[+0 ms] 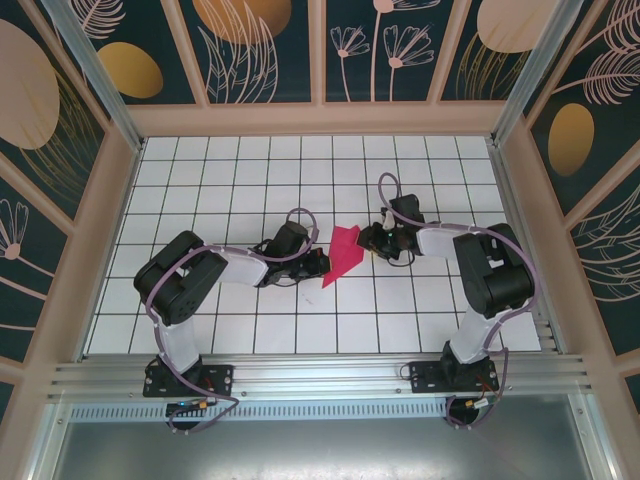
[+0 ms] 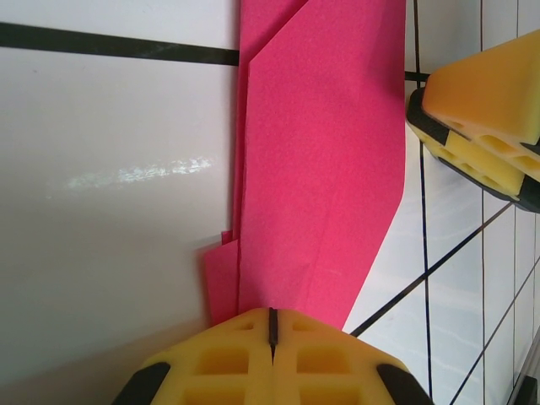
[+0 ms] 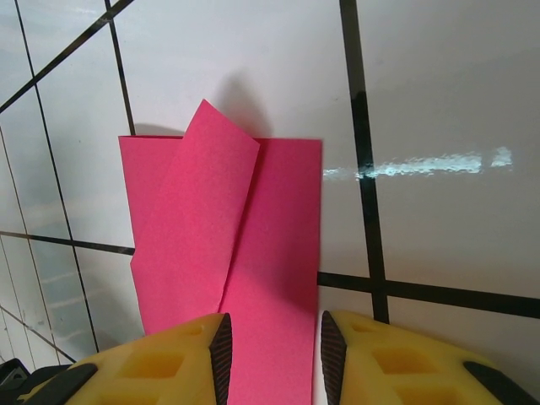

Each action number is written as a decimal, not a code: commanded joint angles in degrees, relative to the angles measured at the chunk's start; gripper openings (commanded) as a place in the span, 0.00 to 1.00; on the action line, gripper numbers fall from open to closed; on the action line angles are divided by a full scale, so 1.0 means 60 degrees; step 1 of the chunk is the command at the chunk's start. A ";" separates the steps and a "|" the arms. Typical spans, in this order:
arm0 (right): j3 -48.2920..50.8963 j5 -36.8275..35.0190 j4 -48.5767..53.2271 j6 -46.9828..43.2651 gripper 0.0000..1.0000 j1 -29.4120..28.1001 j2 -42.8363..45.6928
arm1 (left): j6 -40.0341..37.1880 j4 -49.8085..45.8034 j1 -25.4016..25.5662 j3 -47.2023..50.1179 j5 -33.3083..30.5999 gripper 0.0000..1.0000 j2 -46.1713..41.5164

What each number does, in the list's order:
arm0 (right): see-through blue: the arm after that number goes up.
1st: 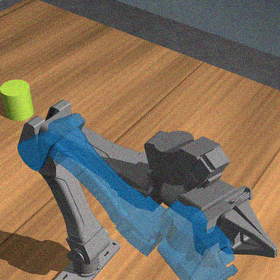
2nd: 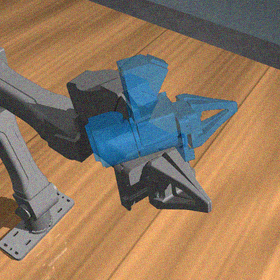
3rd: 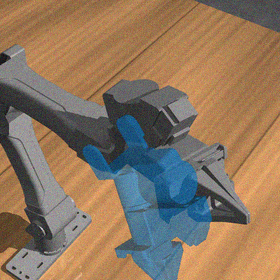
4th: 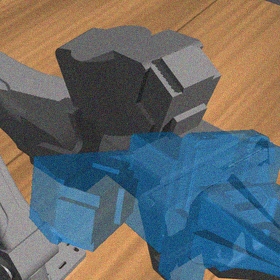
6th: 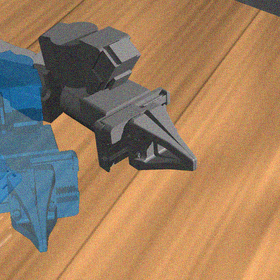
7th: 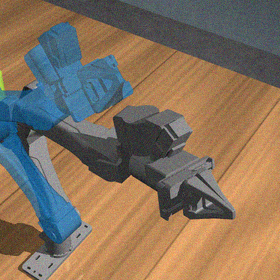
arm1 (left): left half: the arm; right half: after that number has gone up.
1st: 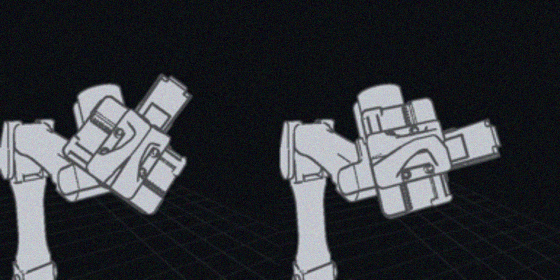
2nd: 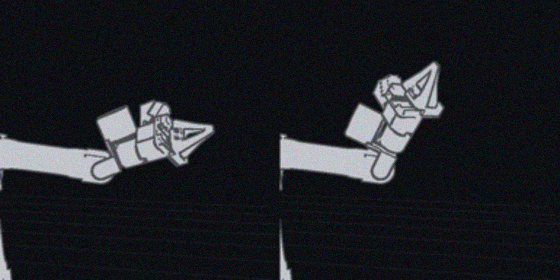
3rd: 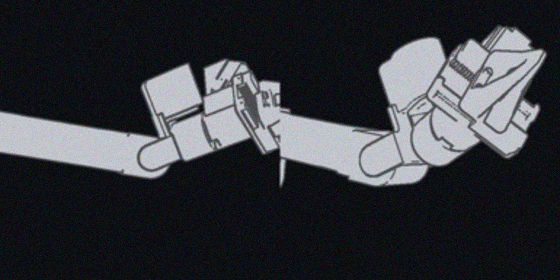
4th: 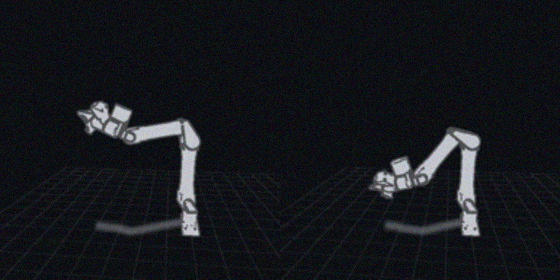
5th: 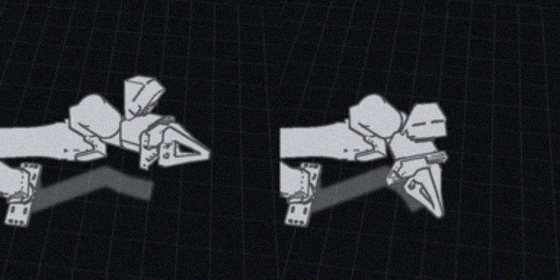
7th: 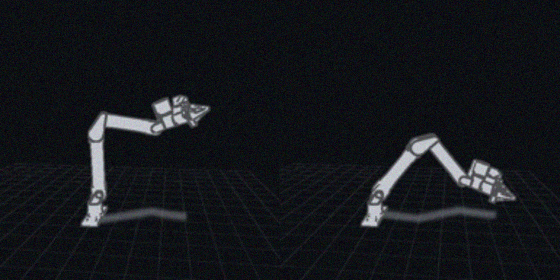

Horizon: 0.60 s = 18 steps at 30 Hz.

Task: Fold a paper plane with a square sheet of paper (pick it up from the middle)
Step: Turn over the paper at the center of the table.

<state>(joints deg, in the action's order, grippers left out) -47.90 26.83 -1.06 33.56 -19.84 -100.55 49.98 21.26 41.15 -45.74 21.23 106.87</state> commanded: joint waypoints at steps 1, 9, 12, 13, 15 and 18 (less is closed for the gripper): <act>-0.0214 0.0406 -0.0250 0.0171 0.36 -0.0503 -0.0296 | 0.0155 -0.0730 0.0123 0.0313 0.0254 0.00 0.0271; -0.0016 0.0385 -0.0597 0.0456 0.35 -0.0564 -0.0008 | 0.0227 -0.0629 0.0139 0.0404 0.0203 0.00 0.0221; 0.0122 0.0535 -0.0837 0.0545 0.36 -0.0478 0.0227 | 0.0354 -0.0378 0.0143 0.0502 0.0281 0.00 0.0168; 0.0193 0.0717 -0.1033 0.0639 0.37 -0.0452 0.0260 | 0.0435 -0.0247 0.0132 0.0516 0.0340 0.00 0.0168; 0.0392 0.1067 -0.1434 0.0911 0.38 -0.0470 0.0308 | 0.0569 -0.0058 0.0144 0.0541 0.0400 0.00 0.0162; 0.0785 0.1152 -0.1867 0.1378 0.39 -0.0474 0.0563 | 0.0763 0.0113 0.0138 0.0605 0.0373 0.00 0.0081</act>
<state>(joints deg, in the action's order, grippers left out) -45.39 31.11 -8.16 38.44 -22.83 -100.05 52.49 24.69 41.15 -44.14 21.21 106.87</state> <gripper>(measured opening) 0.382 0.067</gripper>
